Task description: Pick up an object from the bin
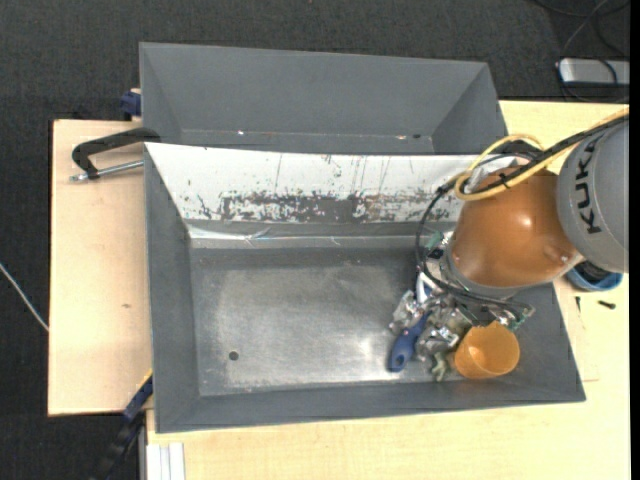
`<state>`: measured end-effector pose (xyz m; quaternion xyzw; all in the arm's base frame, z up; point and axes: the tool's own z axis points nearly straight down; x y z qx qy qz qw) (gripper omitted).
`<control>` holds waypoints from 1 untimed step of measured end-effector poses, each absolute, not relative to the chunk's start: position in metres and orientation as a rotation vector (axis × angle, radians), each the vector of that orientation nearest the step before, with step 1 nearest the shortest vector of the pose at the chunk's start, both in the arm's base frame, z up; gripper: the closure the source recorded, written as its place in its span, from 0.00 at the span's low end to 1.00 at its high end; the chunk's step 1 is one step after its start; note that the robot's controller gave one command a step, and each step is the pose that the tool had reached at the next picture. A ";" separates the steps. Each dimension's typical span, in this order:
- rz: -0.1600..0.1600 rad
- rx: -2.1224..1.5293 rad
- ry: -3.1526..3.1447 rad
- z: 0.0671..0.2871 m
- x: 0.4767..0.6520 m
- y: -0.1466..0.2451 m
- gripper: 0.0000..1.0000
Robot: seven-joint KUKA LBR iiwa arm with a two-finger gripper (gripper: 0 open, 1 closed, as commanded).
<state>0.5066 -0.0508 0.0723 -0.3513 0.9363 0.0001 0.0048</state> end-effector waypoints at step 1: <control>-0.007 -1.515 2.742 0.233 0.515 -0.073 1.00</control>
Offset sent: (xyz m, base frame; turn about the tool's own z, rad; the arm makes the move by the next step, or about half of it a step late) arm 0.0067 -0.0221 0.1575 -0.2948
